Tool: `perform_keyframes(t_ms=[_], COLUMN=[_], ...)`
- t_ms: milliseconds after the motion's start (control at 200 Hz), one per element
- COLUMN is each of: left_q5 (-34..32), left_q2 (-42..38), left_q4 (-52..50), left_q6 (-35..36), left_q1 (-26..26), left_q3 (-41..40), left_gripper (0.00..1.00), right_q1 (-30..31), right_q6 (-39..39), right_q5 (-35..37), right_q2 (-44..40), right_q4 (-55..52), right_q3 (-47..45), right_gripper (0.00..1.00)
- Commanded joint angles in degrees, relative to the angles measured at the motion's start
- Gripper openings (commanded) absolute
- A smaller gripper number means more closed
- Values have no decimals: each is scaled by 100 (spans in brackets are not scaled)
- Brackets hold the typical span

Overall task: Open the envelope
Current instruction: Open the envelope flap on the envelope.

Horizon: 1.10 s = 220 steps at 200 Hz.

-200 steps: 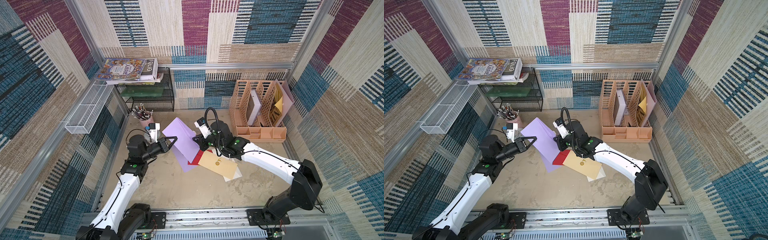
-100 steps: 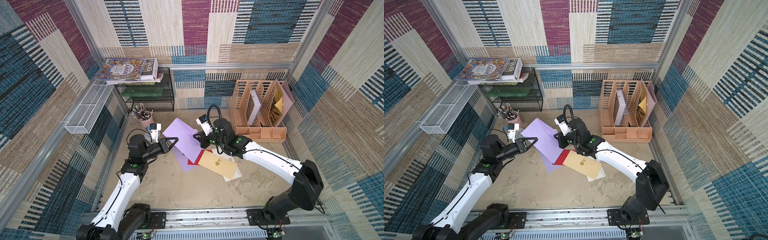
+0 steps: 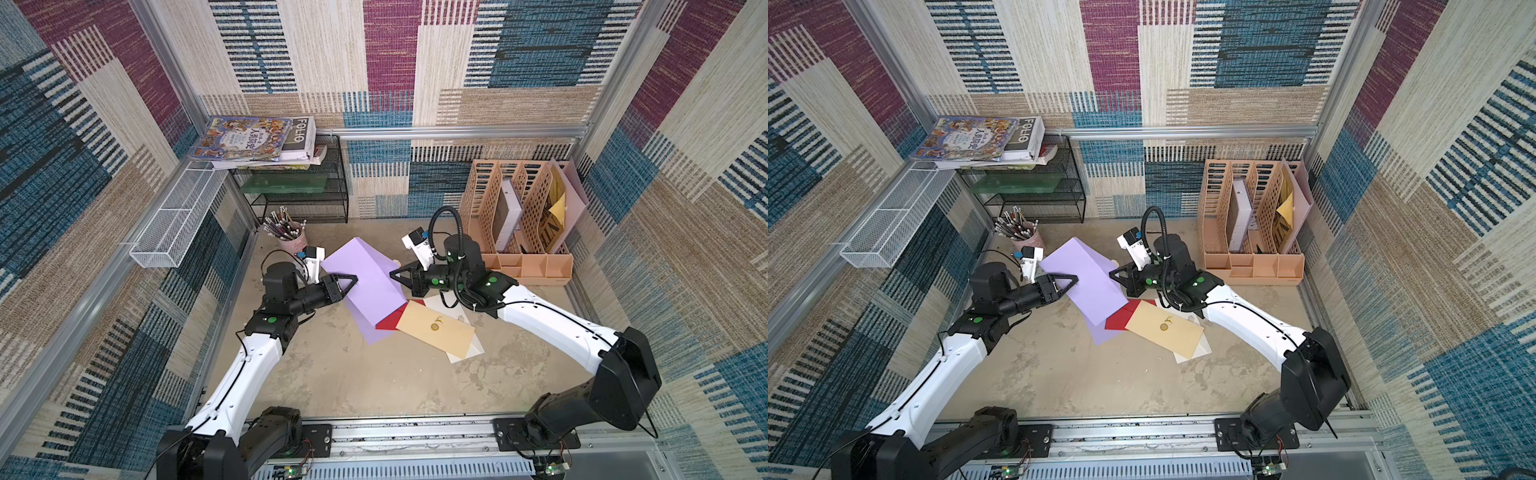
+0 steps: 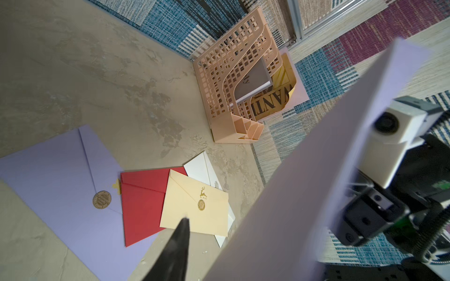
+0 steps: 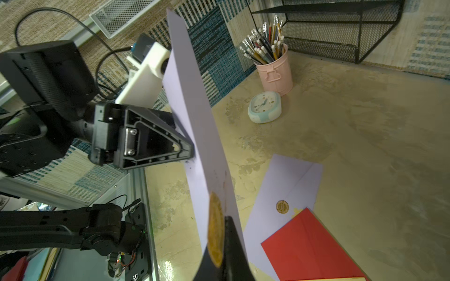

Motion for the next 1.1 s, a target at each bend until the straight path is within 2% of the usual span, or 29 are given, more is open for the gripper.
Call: perform_keyframes(t_ms=[0, 150, 531, 1097], left_q5=[-243, -381, -377, -71], left_q2=[105, 267, 434, 774], left_q4=[-125, -197, -94, 436], left_q6=[204, 267, 216, -111], left_q1=[7, 27, 53, 53], left_q3=[111, 171, 191, 131], left_gripper=[48, 55, 57, 57], right_q1=[-29, -40, -62, 23], right_q6=[409, 678, 1199, 1695], right_q5=[-847, -1258, -1929, -2183], right_q2=[-36, -34, 86, 402], right_q4=[607, 883, 1583, 2259], right_q3=[-105, -214, -368, -385], right_gripper=[0, 0, 0, 0])
